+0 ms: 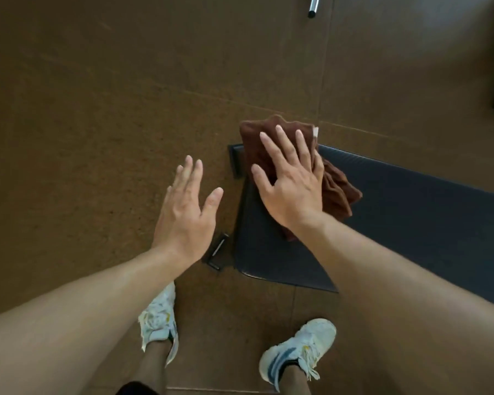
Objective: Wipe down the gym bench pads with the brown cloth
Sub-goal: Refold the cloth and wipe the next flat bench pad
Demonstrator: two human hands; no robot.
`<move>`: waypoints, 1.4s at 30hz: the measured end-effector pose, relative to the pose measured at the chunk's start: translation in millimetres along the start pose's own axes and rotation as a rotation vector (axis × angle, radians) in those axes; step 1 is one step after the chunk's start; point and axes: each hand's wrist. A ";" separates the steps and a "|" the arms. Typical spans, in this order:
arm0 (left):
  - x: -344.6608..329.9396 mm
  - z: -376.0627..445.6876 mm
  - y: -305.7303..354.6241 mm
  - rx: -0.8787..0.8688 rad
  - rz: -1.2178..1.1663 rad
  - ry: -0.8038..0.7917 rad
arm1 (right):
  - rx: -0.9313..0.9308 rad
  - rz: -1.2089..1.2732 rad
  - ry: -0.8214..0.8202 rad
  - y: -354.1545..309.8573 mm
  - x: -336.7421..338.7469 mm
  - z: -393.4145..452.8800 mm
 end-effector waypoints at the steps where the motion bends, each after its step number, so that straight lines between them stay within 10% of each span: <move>1: -1.5 -1.4 -6.3 -0.005 0.006 -0.012 | 0.019 -0.018 -0.024 5.2 5.0 6.7; 9: -25.9 -30.0 -11.4 0.085 -0.318 -0.083 | -0.068 -0.012 0.119 -43.0 -21.0 -19.4; 23: -94.9 -173.6 20.7 0.454 -0.483 -0.261 | 0.606 -0.185 -0.209 58.0 -20.4 -211.9; 29: -108.5 -236.1 54.6 0.545 -0.361 -0.364 | -0.125 -0.126 -0.209 143.9 49.5 -309.0; 34: -85.1 -283.2 80.0 0.584 -0.301 -0.445 | -0.734 0.400 -0.122 120.1 88.6 -318.4; 42: 32.0 -334.9 102.9 0.617 -0.510 -0.303 | -0.848 1.412 0.168 -91.5 187.5 -298.8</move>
Point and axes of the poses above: each hand's wrist, its own z-axis towards the middle knuckle, its own x-axis out of the back of the hand, y = z × x, and after that the axes turned 15 degrees about x, right-handed
